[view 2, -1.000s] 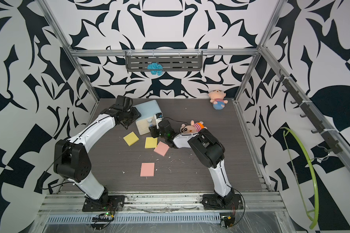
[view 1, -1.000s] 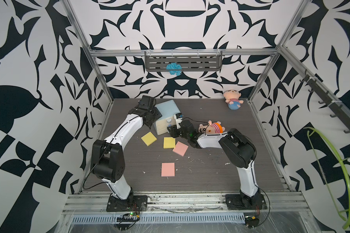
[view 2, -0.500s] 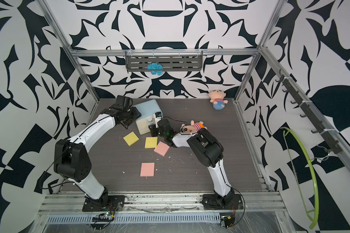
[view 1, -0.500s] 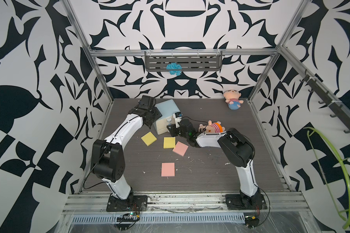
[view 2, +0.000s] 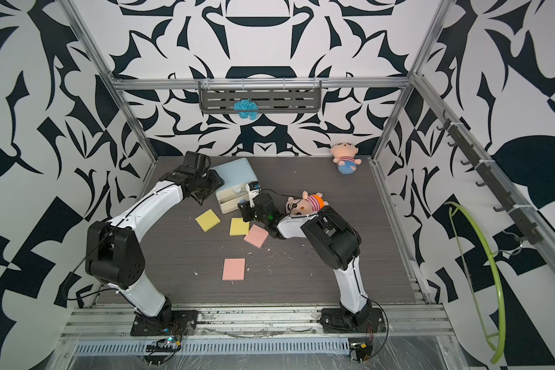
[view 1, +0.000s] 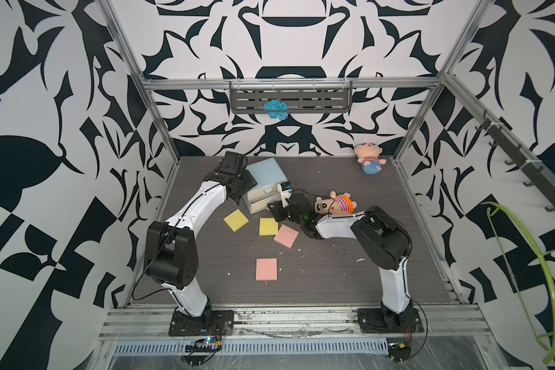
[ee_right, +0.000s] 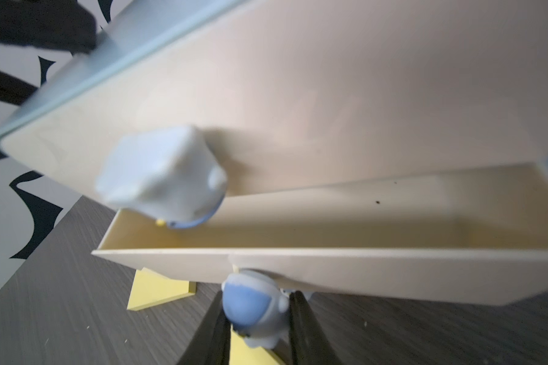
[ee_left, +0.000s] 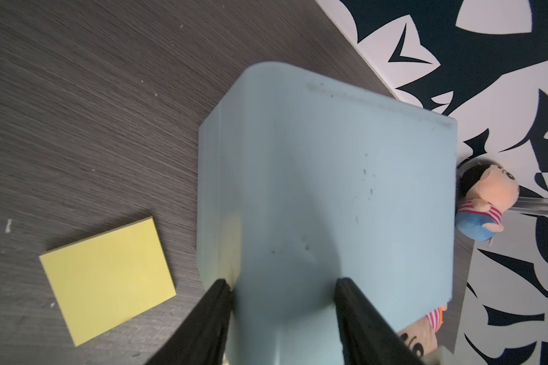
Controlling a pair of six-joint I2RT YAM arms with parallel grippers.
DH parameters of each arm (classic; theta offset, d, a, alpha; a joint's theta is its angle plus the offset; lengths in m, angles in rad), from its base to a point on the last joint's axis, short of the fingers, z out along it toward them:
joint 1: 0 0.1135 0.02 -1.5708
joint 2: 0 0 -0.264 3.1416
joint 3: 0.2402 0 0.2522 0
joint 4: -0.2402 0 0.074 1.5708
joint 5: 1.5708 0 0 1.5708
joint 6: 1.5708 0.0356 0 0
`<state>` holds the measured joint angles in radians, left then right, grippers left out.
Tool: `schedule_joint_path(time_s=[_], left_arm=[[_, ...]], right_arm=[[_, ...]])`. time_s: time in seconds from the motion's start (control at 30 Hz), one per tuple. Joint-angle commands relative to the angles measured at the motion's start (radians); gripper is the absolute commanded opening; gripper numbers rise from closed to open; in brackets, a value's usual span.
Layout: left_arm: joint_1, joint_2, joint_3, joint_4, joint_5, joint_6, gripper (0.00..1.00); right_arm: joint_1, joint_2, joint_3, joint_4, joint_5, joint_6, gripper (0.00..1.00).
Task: Please put the sticky notes in the drawer by color
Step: Open the drawer in the storage box.
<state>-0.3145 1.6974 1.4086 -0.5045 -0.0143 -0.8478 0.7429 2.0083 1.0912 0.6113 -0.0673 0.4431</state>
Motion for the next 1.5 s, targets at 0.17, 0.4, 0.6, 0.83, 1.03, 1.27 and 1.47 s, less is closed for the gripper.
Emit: schedule_joint_path(time_s=[0.17, 0.4, 0.6, 0.83, 1.03, 1.27, 1.47], left_arm=[[-0.006, 0.045, -0.026, -0.084, 0.018, 0.014, 0.58], [-0.006, 0.041, -0.034, -0.083, 0.014, 0.013, 0.58], [-0.006, 0.038, -0.033, -0.085, 0.012, 0.016, 0.58], [-0.006, 0.044, -0.033, -0.082, 0.018, 0.015, 0.58], [-0.006, 0.046, -0.028, -0.080, 0.023, 0.015, 0.58], [-0.006, 0.044, -0.026, -0.085, 0.026, 0.018, 0.61], [-0.006, 0.042, -0.011, -0.087, 0.034, 0.018, 0.63]], right_arm=[[0.032, -0.119, -0.099, 0.053, 0.017, 0.008, 0.22], [0.053, -0.172, -0.161, 0.040, 0.036, 0.016, 0.22], [0.071, -0.214, -0.206, 0.017, 0.059, 0.025, 0.22], [0.088, -0.238, -0.254, 0.022, 0.078, 0.046, 0.22], [0.091, -0.219, -0.239, 0.023, 0.088, 0.048, 0.28], [0.091, -0.261, -0.246, 0.000, 0.089, 0.027, 0.72], [0.091, -0.358, -0.307, -0.042, 0.093, 0.025, 0.80]])
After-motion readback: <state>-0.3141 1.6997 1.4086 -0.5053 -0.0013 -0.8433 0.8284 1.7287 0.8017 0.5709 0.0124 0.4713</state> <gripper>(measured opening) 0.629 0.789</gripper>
